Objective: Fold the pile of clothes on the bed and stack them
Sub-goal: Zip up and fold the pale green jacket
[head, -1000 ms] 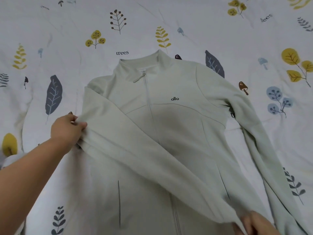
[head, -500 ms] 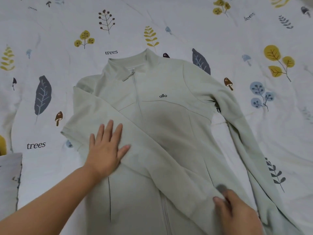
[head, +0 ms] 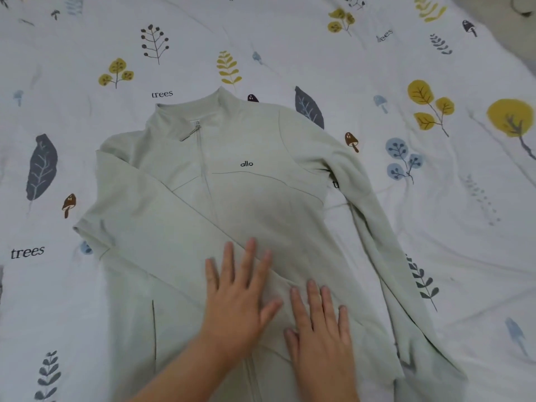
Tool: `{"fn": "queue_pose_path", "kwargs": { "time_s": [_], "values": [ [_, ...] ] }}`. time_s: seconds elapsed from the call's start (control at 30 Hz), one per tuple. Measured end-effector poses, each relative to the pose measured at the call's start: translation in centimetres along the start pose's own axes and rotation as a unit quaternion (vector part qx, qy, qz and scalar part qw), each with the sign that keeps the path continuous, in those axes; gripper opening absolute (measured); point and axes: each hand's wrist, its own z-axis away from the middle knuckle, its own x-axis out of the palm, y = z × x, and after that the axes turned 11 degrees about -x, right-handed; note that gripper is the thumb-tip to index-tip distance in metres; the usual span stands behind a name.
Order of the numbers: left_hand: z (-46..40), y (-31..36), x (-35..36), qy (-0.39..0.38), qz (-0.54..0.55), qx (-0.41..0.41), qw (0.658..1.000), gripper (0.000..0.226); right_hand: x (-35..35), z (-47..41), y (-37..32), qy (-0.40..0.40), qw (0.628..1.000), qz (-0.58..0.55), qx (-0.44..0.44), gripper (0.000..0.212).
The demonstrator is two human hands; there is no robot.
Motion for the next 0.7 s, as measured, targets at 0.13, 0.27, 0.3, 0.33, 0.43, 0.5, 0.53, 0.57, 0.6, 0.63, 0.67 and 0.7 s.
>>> {"fn": "queue_pose_path", "kwargs": {
  "time_s": [0.13,0.27,0.3,0.33,0.43,0.5,0.53,0.57,0.6,0.63,0.67,0.7],
  "values": [
    [0.2,1.4,1.5,-0.049,0.010,-0.046,0.998,0.070,-1.0,-0.1,2.0,0.008,0.999,-0.040,-0.035,0.050],
    [-0.3,1.7,3.0,-0.029,0.005,-0.083,0.996,0.069,-3.6,0.3,6.3,0.152,0.982,-0.092,0.059,0.032],
    [-0.2,1.9,3.0,-0.027,0.006,-0.090,0.996,0.068,-4.4,0.6,7.6,0.157,0.976,-0.095,0.114,0.033],
    [0.1,2.3,2.6,-0.030,0.008,-0.099,0.995,0.068,-5.0,0.8,9.0,0.138,0.969,-0.102,0.176,0.039],
    [1.3,4.7,1.2,-0.044,0.032,-0.095,0.994,0.068,-6.3,1.8,12.0,-0.011,0.933,-0.146,0.330,0.058],
    [2.3,6.5,0.2,-0.037,0.043,-0.076,0.996,0.066,-6.7,2.3,12.8,-0.101,0.916,-0.175,0.346,0.047],
    [2.7,7.5,-0.4,-0.029,0.054,-0.067,0.996,0.065,-7.0,2.5,12.9,-0.122,0.916,-0.188,0.332,0.030],
    [3.0,8.3,-0.8,-0.021,0.072,-0.059,0.995,0.060,-7.4,2.5,13.0,-0.130,0.916,-0.200,0.323,0.015],
    [3.4,9.1,-1.1,-0.029,0.088,-0.048,0.995,0.055,-7.7,2.6,13.2,-0.124,0.915,-0.216,0.318,0.016],
    [3.9,9.8,-1.2,-0.041,0.110,-0.038,0.992,0.051,-8.1,2.6,13.6,-0.102,0.916,-0.227,0.314,0.022],
    [4.3,10.4,-1.3,-0.054,0.137,-0.024,0.989,0.047,-8.6,2.6,13.8,-0.076,0.918,-0.233,0.312,0.025],
    [4.6,10.9,-1.5,-0.054,0.169,-0.006,0.984,0.044,-9.4,2.5,13.7,-0.046,0.921,-0.235,0.309,0.026]
  ]
}}
